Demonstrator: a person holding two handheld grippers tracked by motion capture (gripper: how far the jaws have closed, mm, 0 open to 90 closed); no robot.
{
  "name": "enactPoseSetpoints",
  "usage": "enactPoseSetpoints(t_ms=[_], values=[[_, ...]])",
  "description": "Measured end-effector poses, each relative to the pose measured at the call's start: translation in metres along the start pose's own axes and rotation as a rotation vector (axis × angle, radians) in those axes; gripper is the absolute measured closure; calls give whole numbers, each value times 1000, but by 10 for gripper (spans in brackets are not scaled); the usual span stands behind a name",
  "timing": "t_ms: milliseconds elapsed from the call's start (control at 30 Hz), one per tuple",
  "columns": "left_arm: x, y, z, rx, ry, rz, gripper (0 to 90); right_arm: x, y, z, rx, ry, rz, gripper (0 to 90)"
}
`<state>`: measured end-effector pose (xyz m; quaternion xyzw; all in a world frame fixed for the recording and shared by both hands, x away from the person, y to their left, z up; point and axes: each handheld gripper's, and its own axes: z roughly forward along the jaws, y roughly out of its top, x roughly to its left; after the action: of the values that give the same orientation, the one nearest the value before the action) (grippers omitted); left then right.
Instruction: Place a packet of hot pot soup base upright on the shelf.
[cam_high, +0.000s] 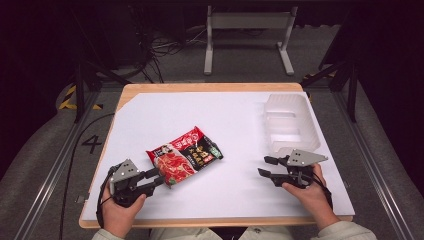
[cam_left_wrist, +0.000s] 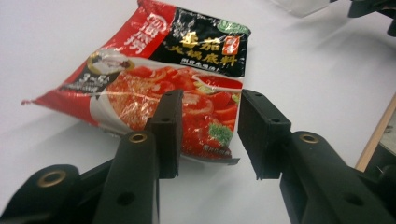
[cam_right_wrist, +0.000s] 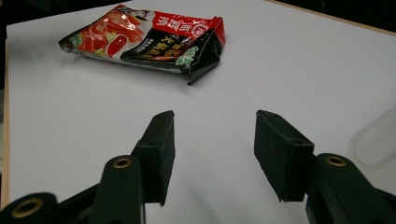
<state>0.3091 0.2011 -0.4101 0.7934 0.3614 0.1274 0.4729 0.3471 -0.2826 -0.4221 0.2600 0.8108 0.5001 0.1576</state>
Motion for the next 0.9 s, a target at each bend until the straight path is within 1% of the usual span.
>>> enactPoseSetpoints(t_ms=[33, 67, 100, 167, 200, 267, 300, 333, 433, 467, 500, 533, 567, 600, 633, 767, 800, 833, 867, 900], values=[[0, 3, 0, -4, 18, 6, 578, 0, 0, 1, 0, 2, 0, 483], [0, 4, 0, -3, 21, 4, 540, 0, -1, 2, 3, 5, 0, 482], [2, 6, 0, -10, 19, 8, 519, 0, -1, 3, 6, 5, -3, 482], [4, 12, 2, -19, 3, 4, 500, 1, -1, 3, 9, 5, -6, 479], [5, 15, 1, -14, -2, 5, 488, 1, -1, 3, 6, 6, -14, 476], [7, 19, 1, -15, -16, 5, 482, 0, 1, 2, -1, 4, -30, 465], [8, 22, 1, -18, -30, 1, 479, 0, 1, 1, -5, 3, -29, 464], [8, 24, 1, -18, -27, 2, 471, 0, 1, 1, -5, 2, -25, 463], [11, 33, 3, -39, -38, 1, 492, 1, -2, 3, 17, -2, -26, 462], [13, 37, 5, -22, -39, -3, 491, 1, -2, 3, 20, -3, -27, 460], [13, 37, 5, -22, -39, -3, 492, 1, -2, 2, 19, -5, -29, 457], [15, 41, 7, -1, -45, -21, 492, 1, -2, 2, 19, -5, -29, 457], [18, 45, 10, 4, -49, -24, 491, 1, -2, 2, 16, -6, -28, 453], [20, 48, 11, -8, -50, -22, 484, 0, -2, 1, 13, -7, -23, 452], [23, 52, 14, -24, -38, -4, 480, -1, -3, 0, 14, -14, -22, 451], [29, 59, 17, -23, -31, 3, 449, -2, -6, -1, 21, -20, -14, 451], [33, 64, 19, -15, -22, 12, 438, -2, -6, -2, 21, -21, -14, 451], [33, 64, 19, -15, -22, 12, 392, -2, -6, -2, 21, -21, -14, 451], [34, 66, 21, -23, -9, 16, 392, -2, -8, -3, 22, -25, -12, 450], [38, 71, 24, -30, -6, 22, 329, -2, -8, -5, 22, -28, -10, 450]])
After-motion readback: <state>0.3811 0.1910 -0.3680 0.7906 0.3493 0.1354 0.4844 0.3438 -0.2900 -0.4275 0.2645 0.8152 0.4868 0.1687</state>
